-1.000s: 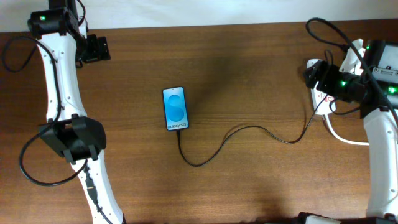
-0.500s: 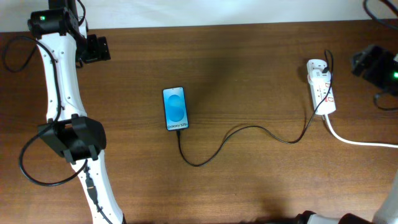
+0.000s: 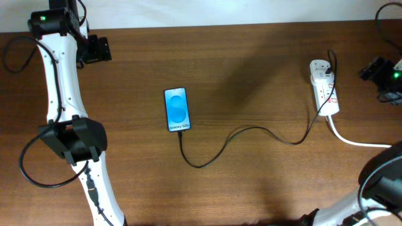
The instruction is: Plug charger to phone and switch on socket
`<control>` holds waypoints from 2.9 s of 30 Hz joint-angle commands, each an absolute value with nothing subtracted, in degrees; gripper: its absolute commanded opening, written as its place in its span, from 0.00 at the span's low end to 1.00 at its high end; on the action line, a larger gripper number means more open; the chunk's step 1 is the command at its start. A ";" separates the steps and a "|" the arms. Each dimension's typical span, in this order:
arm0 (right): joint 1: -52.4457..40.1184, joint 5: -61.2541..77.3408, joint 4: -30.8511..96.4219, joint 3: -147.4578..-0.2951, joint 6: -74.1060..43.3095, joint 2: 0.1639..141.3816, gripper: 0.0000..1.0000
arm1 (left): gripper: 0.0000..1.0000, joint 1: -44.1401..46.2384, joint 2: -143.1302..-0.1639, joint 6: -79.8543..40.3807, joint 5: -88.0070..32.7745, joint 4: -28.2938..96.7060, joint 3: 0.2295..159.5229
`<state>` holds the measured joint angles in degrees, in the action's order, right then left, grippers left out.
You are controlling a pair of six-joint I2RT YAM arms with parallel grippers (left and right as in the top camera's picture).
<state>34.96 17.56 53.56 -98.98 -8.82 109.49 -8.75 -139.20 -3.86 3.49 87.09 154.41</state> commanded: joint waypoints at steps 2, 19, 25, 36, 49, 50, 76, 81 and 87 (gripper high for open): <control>34.13 16.71 50.63 -99.55 -6.79 115.79 0.82 | 1.00 -9.17 -138.98 -2.94 3.90 87.11 155.52; 28.03 5.32 41.58 -99.53 -4.71 126.54 0.94 | 0.99 -9.17 -138.98 -2.94 3.90 87.11 155.52; 28.01 5.32 41.58 -99.31 -4.73 127.02 0.94 | 0.99 -9.17 -138.98 -2.94 3.90 87.11 155.52; 28.01 3.99 42.17 -98.06 -6.50 127.04 0.94 | 0.99 -9.17 -138.98 -2.94 3.90 87.11 155.52; 27.64 3.84 42.24 -97.25 -6.46 127.13 0.95 | 1.00 -9.17 -138.98 -2.94 3.90 87.11 155.52; 27.64 3.84 42.04 -97.14 -6.46 127.13 0.94 | 0.99 -9.17 -138.98 -2.94 3.90 87.11 155.52; 27.62 9.47 40.73 -93.19 -13.74 127.15 0.94 | 0.99 -9.17 -138.98 -2.94 3.90 87.11 155.52; 24.47 7.01 39.86 -93.17 -10.98 127.15 0.94 | 0.99 -9.17 -138.98 -2.94 3.90 87.11 155.52; 22.13 6.81 40.58 -93.17 -10.96 127.13 0.94 | 0.99 -9.17 -138.98 -2.94 3.90 87.11 155.52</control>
